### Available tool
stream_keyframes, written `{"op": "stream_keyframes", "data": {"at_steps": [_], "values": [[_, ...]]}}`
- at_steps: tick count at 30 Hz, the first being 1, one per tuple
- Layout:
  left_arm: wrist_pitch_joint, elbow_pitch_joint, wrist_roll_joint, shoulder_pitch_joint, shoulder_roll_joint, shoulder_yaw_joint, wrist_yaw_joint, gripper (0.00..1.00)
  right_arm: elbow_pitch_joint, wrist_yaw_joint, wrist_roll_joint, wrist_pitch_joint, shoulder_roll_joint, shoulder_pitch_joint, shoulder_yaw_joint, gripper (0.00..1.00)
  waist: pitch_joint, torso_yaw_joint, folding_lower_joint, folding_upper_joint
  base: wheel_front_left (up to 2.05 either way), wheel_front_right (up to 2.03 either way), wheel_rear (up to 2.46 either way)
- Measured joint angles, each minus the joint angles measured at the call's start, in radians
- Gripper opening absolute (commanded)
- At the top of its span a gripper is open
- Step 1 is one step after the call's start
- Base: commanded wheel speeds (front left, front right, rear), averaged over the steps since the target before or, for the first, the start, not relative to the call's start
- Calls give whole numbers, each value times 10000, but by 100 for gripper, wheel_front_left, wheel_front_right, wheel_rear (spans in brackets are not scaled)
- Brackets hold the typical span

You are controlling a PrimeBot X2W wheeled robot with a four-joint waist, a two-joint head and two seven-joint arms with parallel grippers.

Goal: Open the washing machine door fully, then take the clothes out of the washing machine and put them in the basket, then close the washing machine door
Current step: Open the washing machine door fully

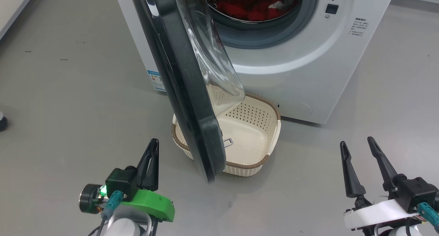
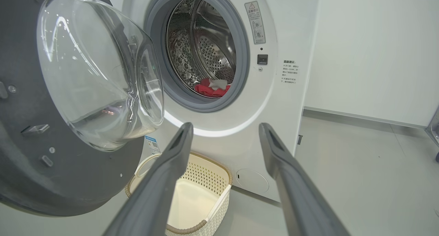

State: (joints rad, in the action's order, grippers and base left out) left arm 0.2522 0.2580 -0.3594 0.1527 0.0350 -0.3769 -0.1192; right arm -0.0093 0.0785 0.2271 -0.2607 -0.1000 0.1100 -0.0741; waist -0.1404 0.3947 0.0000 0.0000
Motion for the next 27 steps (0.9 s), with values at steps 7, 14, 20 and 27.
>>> {"op": "stream_keyframes", "data": {"at_steps": [7,14,20,27], "values": [[0,-65,-2,0,0,56,0,0,6,84,-35,0,59,1,63,100,-9,18,0,0,0,0,0],[0,-654,-2,7,0,316,0,0,10,163,-115,0,96,1,165,100,-5,63,0,0,0,0,0],[0,-1852,92,169,4,600,0,0,86,174,-192,2,178,1,265,100,25,97,0,0,0,0,0],[46,-3891,395,784,8,399,-2,0,186,249,-192,2,263,2,360,100,69,125,0,0,0,0,0]]}}
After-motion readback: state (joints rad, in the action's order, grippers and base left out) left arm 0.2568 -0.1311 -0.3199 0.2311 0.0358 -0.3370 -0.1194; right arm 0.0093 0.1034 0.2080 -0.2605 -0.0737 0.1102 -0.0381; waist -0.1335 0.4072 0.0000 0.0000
